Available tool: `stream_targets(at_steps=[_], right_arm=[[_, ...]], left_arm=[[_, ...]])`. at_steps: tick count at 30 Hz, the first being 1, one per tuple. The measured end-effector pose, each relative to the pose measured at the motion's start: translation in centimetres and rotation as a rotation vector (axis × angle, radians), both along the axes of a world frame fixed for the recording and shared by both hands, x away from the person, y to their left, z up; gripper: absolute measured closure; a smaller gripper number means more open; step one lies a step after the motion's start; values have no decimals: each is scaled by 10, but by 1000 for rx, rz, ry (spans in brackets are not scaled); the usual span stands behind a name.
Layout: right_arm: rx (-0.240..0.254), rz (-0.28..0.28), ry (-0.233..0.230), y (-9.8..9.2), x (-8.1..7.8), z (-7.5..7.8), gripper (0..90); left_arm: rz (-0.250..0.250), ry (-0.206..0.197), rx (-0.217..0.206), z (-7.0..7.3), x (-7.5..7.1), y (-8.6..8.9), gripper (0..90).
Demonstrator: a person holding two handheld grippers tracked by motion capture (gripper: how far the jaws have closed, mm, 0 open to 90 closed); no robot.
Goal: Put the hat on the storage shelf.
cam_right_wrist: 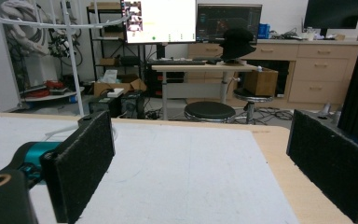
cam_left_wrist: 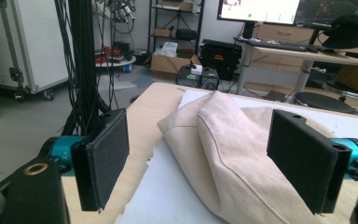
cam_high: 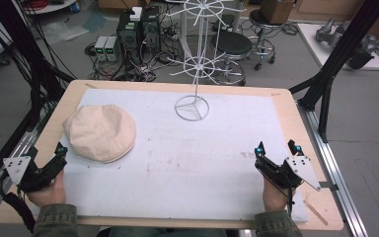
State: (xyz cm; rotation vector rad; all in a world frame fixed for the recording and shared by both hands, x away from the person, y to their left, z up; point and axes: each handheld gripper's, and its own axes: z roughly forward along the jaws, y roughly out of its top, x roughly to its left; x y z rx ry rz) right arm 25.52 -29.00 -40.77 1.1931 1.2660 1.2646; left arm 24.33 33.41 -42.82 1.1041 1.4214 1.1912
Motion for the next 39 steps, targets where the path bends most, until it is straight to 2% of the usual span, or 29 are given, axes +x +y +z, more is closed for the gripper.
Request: stream_targets(at_steps=[5,9,11,12,15,20,27,39], right_arm=[[-3,-1,-3,-1,0,0,67],[-3,-3,-3,-1,0,0,67],[-2,-5,-4,0,-1,0,67],[0,-5,-4,0,-1,0,67],[-7,-13,-4,1,-2,0,67],[-12,-20,-5,0,-1,0,67],[-14,-19,-3,0,0,0,67],[-18,-15,1,0,1,0,67]], left_arm=[[-6,-3,1,3,0,0,209],[-49,-10,-6,11,3,-3,207],[-60,-3,12,16,7,-6,207],[-74,-5,-11,21,9,-7,208],[-84,4,-35,28,11,-5,208],[-75,45,-44,33,17,-1,211],[-75,80,-12,35,29,-4,211],[-70,126,13,42,49,-12,210]])
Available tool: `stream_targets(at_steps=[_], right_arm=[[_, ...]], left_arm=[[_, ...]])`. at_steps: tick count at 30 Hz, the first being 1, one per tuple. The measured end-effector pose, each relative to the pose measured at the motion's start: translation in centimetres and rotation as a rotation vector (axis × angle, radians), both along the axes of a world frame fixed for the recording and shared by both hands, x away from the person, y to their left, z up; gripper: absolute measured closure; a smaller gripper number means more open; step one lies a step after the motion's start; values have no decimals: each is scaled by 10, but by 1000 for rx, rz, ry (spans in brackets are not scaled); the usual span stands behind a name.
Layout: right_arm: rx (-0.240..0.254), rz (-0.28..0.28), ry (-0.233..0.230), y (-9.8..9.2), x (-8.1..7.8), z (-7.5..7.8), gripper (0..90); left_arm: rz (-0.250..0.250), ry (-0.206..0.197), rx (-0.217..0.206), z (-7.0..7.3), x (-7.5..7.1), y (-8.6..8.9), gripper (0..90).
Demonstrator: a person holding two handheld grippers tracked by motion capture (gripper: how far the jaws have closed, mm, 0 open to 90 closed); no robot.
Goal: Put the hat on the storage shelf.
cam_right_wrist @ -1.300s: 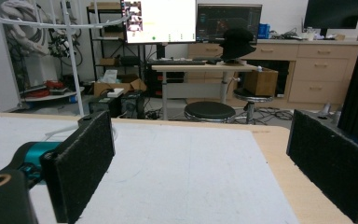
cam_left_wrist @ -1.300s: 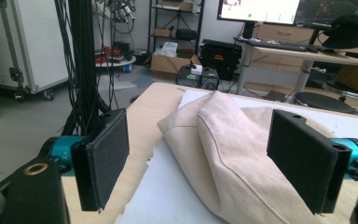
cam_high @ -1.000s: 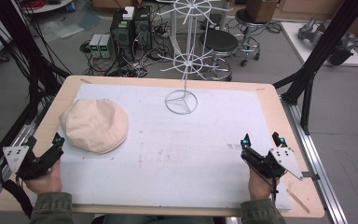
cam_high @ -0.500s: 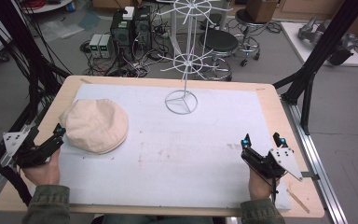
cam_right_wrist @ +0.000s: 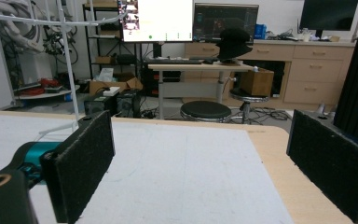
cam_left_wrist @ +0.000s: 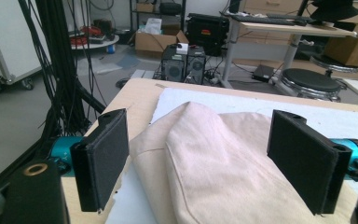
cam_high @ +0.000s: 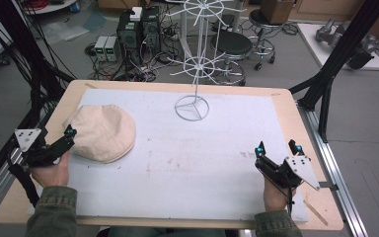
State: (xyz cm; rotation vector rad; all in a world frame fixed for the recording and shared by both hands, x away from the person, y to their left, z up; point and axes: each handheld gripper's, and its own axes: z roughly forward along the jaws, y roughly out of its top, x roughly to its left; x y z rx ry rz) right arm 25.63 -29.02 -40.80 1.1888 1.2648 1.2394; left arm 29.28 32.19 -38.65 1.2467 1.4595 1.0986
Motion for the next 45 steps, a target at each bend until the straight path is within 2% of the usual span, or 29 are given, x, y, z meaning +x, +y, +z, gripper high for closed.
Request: stream_targets(at_steps=[7,10,18,20,23,29,32,39,45], right_arm=[[0,0,0,0,0,0,67],[0,-1,0,0,1,0,67],[12,6,6,1,3,-1,67],[13,6,5,1,3,-1,67],[12,9,8,2,4,-1,67],[11,13,8,2,5,-1,67],[15,13,9,2,5,-1,67],[15,15,10,2,5,-1,67],[11,15,9,2,6,-1,67]], left_arm=[[9,26,16,0,9,-2,210],[19,40,4,-2,14,-3,210],[31,77,24,-1,24,-2,211],[29,95,35,0,27,-1,210],[32,116,22,0,31,0,211],[52,191,29,-5,42,0,211],[63,225,18,-9,46,0,211],[74,268,10,-13,51,1,211],[83,330,15,-18,55,-1,203]])
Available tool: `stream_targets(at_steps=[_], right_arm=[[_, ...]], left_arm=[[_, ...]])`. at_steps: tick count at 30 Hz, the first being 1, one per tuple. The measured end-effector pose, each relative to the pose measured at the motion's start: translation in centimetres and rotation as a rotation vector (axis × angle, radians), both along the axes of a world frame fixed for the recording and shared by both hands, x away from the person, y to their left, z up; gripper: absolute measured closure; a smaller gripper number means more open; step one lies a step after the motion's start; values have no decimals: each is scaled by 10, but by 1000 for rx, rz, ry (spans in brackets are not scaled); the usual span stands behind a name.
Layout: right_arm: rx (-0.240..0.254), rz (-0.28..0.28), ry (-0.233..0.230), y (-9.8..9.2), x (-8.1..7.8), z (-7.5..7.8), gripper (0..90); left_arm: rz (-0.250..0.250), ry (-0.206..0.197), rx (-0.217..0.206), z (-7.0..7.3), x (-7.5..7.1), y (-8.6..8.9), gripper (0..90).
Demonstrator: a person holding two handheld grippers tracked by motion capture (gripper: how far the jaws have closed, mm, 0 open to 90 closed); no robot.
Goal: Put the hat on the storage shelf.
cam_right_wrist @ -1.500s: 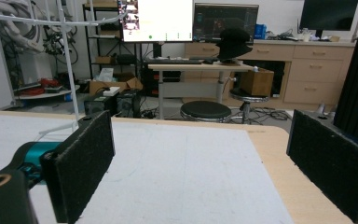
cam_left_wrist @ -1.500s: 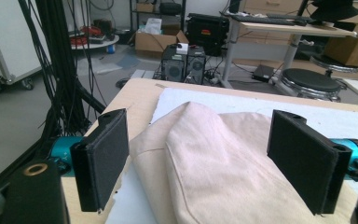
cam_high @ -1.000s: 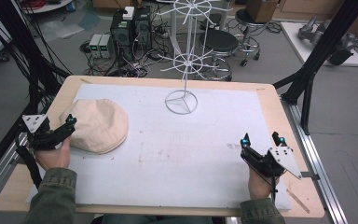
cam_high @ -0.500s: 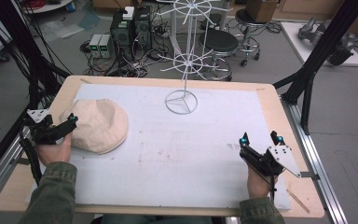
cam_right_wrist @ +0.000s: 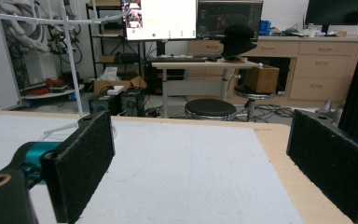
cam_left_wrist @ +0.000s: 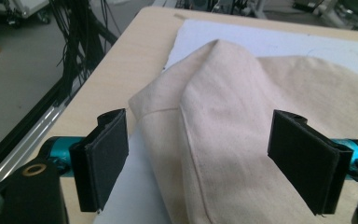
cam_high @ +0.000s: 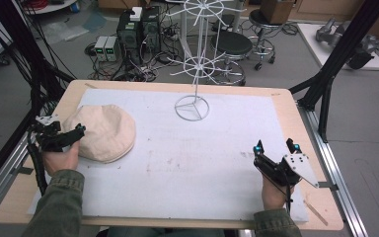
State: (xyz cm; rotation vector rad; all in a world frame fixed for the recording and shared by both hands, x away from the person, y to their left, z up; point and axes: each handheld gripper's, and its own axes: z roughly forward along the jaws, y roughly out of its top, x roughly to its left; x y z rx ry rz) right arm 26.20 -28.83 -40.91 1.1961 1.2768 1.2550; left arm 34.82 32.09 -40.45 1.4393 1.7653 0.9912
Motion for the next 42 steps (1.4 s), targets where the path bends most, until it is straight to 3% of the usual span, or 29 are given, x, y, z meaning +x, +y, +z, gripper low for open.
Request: stream_targets(at_steps=[4,11,19,27,31,38,41,42], right_arm=[[-1,0,-3,0,0,0,67],[-1,4,0,0,0,0,67],[-1,5,-2,-1,0,0,67],[4,-1,3,0,0,0,67],[1,0,2,0,0,0,67],[3,-1,2,0,0,0,67],[3,-2,2,0,0,0,67],[3,-4,0,0,0,0,67]], left_arm=[[18,56,4,-5,4,-2,188],[39,119,-4,-14,6,-7,185],[53,141,-15,-23,8,-10,202],[-26,190,-50,-33,10,-11,286],[-25,208,-84,-35,12,-9,282],[-2,234,-97,-36,13,-9,260],[-6,235,-92,-36,13,-10,274],[-12,238,-87,-35,13,-11,336]])
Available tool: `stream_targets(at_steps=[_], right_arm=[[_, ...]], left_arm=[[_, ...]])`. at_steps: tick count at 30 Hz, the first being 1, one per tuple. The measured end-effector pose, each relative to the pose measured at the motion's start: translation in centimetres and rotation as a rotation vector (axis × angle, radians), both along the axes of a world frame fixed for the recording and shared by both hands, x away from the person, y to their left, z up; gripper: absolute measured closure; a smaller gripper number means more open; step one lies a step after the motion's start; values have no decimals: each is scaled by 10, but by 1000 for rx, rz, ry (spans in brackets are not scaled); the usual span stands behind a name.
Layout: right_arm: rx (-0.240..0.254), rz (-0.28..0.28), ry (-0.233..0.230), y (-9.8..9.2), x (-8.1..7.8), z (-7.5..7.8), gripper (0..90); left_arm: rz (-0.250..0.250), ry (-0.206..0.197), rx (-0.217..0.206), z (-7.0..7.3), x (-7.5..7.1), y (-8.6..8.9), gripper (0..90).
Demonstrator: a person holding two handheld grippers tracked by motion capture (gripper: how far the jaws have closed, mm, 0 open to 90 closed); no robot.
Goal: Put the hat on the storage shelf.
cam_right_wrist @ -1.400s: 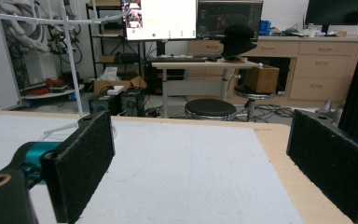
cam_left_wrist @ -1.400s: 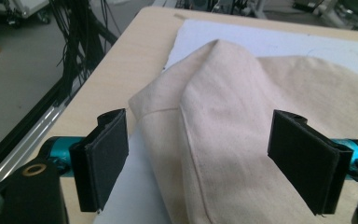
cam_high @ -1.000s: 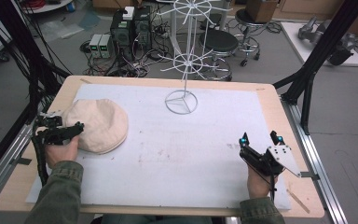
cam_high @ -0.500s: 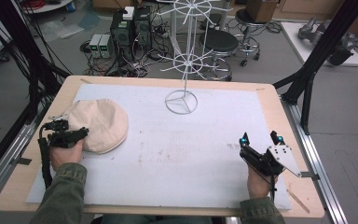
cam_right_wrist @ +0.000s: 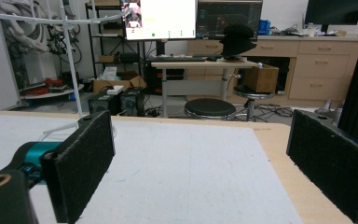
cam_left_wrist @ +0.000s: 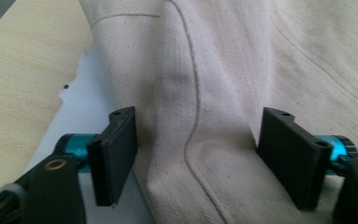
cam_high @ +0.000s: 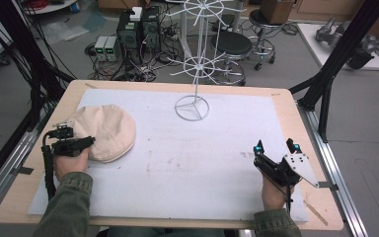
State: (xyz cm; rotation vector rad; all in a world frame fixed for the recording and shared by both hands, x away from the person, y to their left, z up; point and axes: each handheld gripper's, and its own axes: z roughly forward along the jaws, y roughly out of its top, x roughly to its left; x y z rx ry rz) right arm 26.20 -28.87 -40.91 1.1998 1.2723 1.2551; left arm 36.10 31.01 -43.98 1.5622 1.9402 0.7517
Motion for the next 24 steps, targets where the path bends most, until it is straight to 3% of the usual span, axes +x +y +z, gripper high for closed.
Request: stream_targets(at_steps=[1,2,3,4,5,6,7,11,20,24], right_arm=[[0,0,0,0,0,0,67],[0,-2,-3,0,0,0,67],[0,-7,-3,-1,1,0,67],[7,-7,1,-2,1,0,67],[7,-7,1,-2,1,0,67],[4,-7,0,-1,0,0,67],[5,-6,-2,-1,0,0,67],[4,-6,0,-2,1,0,67],[5,-7,1,-2,0,0,68],[5,-6,1,-2,1,0,68]], left_arm=[[-11,-3,11,0,-1,-2,336],[-18,-4,34,1,-1,-6,419],[-29,-9,65,0,-1,-11,513],[-39,-10,100,0,-1,-15,693],[-50,-10,119,0,-1,-16,693],[-55,-8,122,1,-1,-16,763],[-62,-8,110,2,-1,-14,787],[-85,2,84,4,0,-9,813],[-115,-3,87,6,-2,-7,817],[-113,-24,83,6,-3,-6,819]])
